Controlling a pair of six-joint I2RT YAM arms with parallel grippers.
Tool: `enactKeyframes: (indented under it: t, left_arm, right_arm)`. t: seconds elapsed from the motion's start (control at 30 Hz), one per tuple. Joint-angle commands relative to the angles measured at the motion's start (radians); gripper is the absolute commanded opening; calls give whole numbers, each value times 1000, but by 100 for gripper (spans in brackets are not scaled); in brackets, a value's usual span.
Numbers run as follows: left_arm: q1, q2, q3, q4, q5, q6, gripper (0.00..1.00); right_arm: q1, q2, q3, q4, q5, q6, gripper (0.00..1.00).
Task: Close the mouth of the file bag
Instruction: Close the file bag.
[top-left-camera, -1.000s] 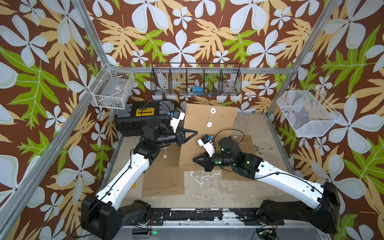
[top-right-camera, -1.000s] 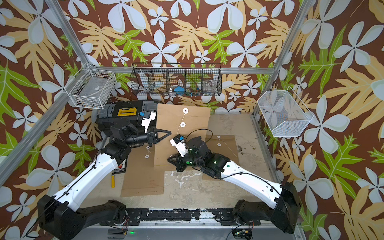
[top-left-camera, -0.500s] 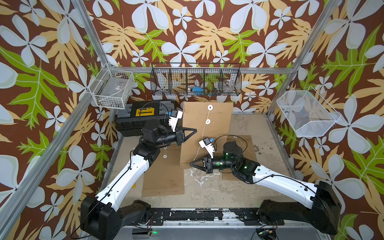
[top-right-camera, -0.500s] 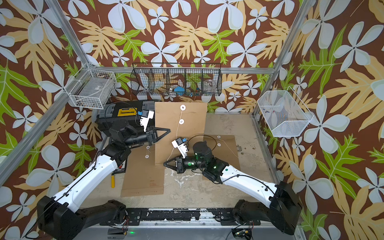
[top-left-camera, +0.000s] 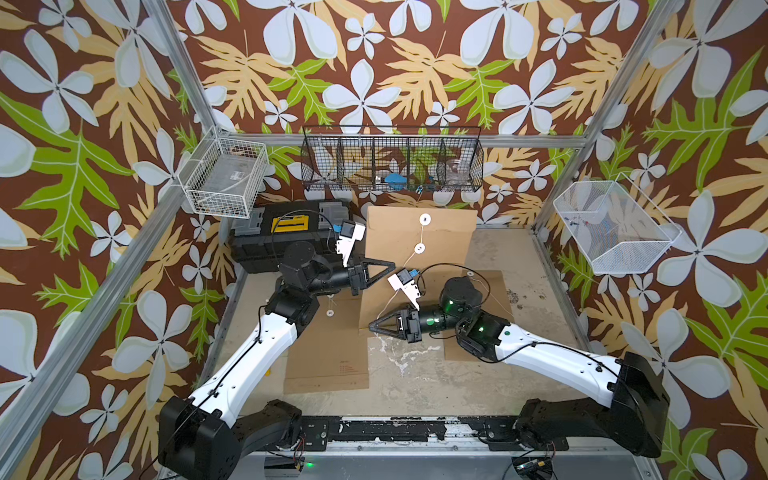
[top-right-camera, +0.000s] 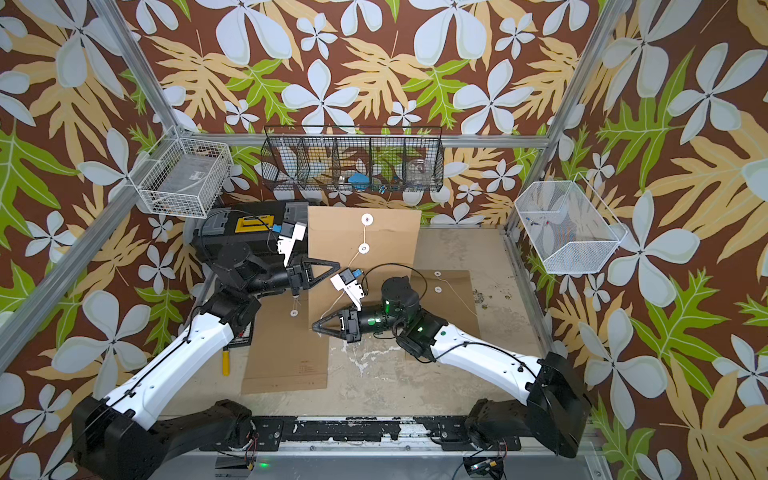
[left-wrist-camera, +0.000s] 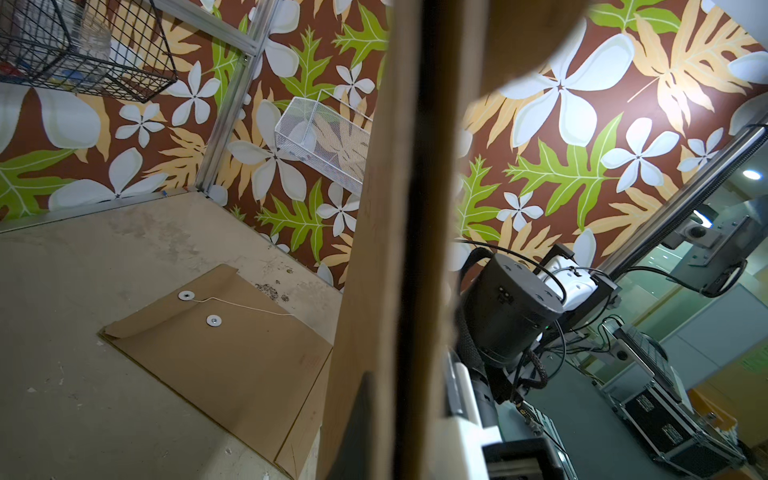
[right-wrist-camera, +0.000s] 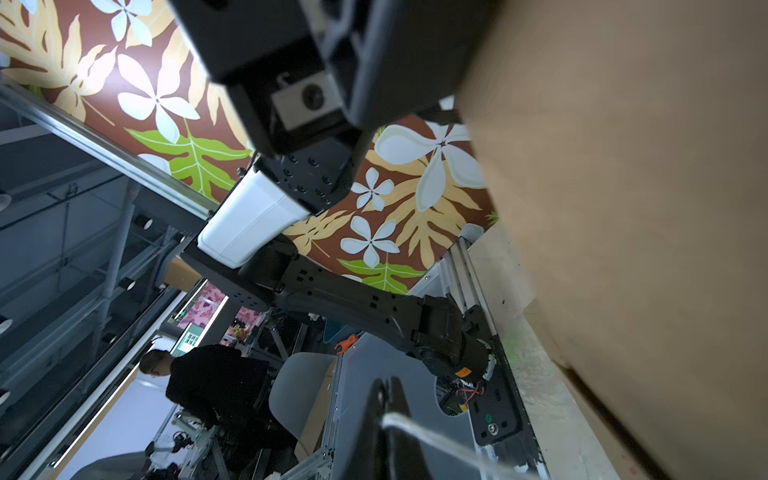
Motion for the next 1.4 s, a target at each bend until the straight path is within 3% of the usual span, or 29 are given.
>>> enactKeyframes:
  t: [0.0,0.37,0.83,1.0,1.2,1.37]
  left_arm:
    - [-3,2,1,46,21,7,0]
    - [-2,-11,8,46,43,14,0]
    - [-2,-30,24,47,65,11,0]
    - [-1,-33,29,34,57,16,0]
    - [43,-10,45,-32,-10,-1,0]
    - [74,0,30,-31,-52,-33,0]
  right_arm:
    - [38,25,29,62,-54,11,0]
    - [46,74,18,139,-97,85,0]
    - [-103,-8,-106,23,-91,93,0]
    - [-146,-42,-80,-151,-72,-49,0]
    - [-152,-91,38,-557,40,-428,0]
    - [-211,-164,36,-565,12,-481,0]
